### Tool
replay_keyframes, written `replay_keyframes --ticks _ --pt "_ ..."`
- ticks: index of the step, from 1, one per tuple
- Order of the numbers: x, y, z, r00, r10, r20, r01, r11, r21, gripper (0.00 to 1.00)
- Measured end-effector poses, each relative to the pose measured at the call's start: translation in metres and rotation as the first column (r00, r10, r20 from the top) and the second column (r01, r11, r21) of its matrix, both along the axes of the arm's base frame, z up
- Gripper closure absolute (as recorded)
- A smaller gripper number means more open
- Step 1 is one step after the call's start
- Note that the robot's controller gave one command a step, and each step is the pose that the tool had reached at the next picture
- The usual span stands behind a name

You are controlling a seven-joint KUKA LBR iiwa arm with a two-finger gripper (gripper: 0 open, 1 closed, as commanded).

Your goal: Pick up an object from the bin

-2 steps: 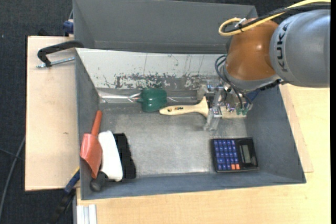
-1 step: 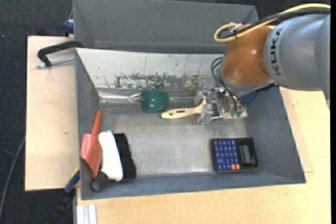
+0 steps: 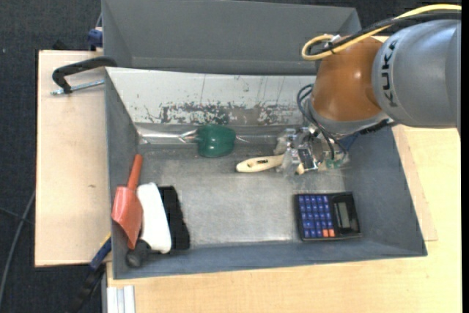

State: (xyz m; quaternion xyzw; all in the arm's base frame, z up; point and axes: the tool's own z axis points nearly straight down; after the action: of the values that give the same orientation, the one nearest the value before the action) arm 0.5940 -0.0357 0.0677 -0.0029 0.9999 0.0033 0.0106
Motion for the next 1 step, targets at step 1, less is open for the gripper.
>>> replay_keyframes --ticks 1 --pt "0.0008 -0.0002 0.0030 1.000 0.000 0.003 0.000 1.000 -0.001 1.00"
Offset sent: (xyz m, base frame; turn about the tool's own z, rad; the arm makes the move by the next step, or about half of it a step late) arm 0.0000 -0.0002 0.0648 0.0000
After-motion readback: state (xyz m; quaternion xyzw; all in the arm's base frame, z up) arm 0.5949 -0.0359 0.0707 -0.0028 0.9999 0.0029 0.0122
